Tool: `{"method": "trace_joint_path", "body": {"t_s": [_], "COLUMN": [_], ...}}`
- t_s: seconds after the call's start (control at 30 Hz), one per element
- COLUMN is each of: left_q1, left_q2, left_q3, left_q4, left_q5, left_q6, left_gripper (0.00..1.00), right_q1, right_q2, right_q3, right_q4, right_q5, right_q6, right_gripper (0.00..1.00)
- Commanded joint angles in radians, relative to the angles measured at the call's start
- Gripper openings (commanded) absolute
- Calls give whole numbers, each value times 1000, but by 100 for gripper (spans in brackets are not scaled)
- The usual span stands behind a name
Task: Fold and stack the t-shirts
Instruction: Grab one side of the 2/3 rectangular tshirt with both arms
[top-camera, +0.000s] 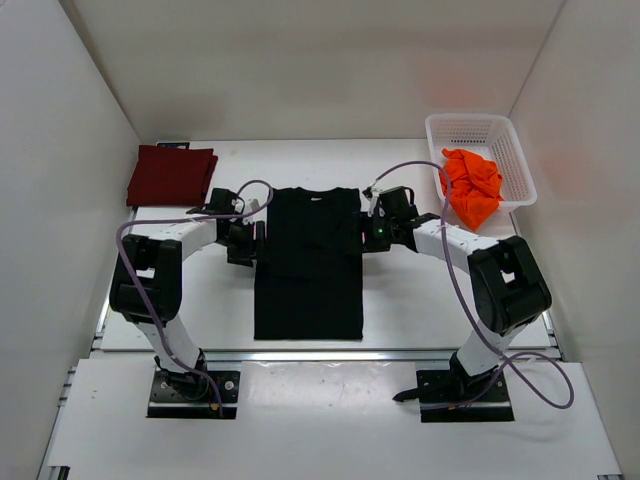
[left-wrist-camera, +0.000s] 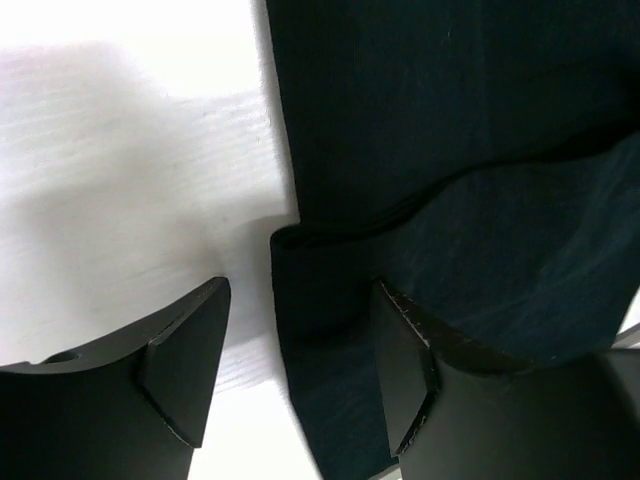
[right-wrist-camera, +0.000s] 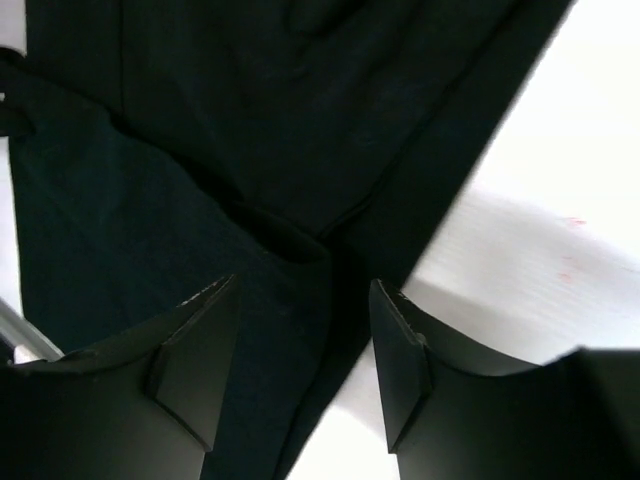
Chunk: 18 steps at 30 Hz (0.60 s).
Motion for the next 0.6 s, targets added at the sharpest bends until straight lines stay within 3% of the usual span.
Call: {"method": "trace_joint_path", "body": {"t_s": [0.0, 0.27, 0.33, 0.4, 0.5, 0.53, 0.57], "left_q1": [-12, -32, -37, -41, -31, -25, -20], "left_q2": [9, 71, 81, 85, 72, 60, 55], "left_q3": [39, 78, 86, 89, 104, 105, 112], "left_q4": [53, 68, 79, 79, 56, 44, 33], "left_q5": [59, 60, 57, 66, 80, 89, 82], "left_q6": [-60, -85, -82, -90, -97, -96, -88], "left_gripper": [69, 62, 53, 42, 25, 23, 22], "right_q1": [15, 7, 2, -2, -7, -7, -4], "right_q2": [9, 69, 79, 85, 95, 88, 85], "right_q3": [-13, 1, 5, 21, 29, 32, 29], "right_q4": [84, 100, 121, 124, 129, 121, 112], "right_q5": [-22, -31, -47, -56, -94, -99, -96], "right_q6": [28, 59, 63, 66, 60, 63, 60], "right_gripper": [50, 42, 38, 31, 8, 1, 0]}}
